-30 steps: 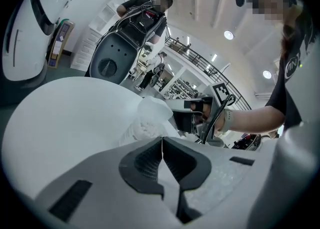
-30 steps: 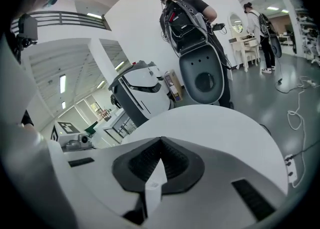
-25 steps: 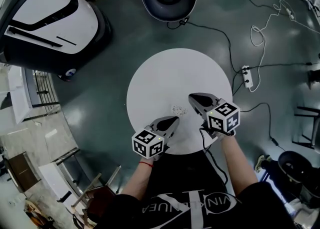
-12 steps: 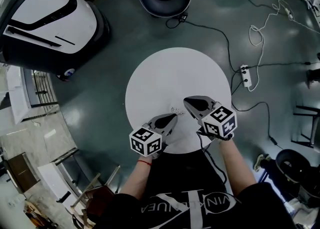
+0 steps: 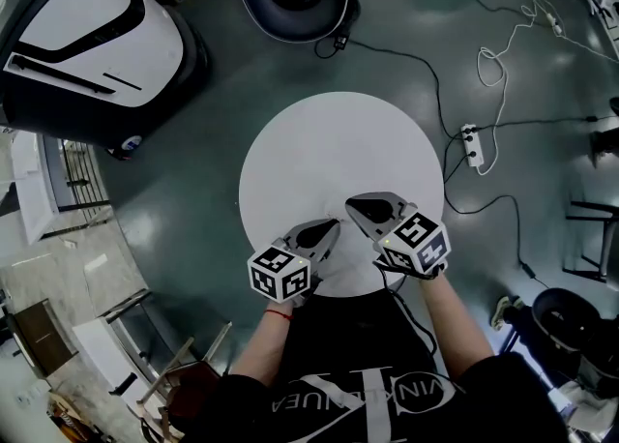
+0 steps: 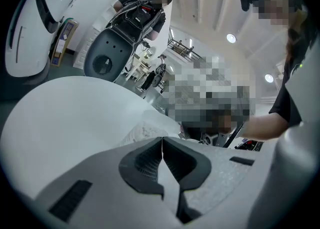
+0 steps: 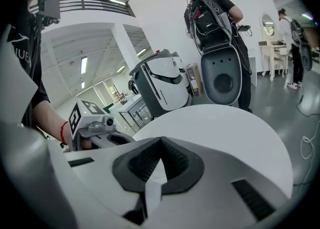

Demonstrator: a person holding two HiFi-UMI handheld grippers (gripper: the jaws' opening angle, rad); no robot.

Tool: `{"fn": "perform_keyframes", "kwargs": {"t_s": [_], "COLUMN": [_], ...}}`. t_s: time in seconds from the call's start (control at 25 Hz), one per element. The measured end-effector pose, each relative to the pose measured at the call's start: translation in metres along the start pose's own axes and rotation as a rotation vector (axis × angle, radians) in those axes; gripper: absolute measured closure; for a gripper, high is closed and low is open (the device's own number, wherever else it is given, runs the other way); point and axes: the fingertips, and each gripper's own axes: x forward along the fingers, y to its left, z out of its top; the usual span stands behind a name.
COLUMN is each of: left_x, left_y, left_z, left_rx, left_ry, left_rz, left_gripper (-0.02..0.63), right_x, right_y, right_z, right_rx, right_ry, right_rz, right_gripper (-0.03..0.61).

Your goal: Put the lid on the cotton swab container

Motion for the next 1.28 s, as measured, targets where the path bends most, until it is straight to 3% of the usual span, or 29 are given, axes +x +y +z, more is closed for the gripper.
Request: {"fn": "perform_keyframes", "kwargs": {"t_s": [1.0,1.28], "left_x": [-0.014,-0.023], "left_y": [0.004,-0.001], "left_z": [-0.005,0.016], "left_rx": [-0.004,0.038], "left_ry": [-0.017,-0.077], "left_rz": [0.027,0.023], "left_gripper": [0.603,0.603], "right_x": [0.011,0.014], "right_y": [0.016,0.018], "right_z": [-0.02,-0.022], "right_rx": [-0.061,-0.073], "right_ry": [0.063,0.07], "right_rz": [-0.009,-0.018], "right_gripper": [0.575,0.575]}}
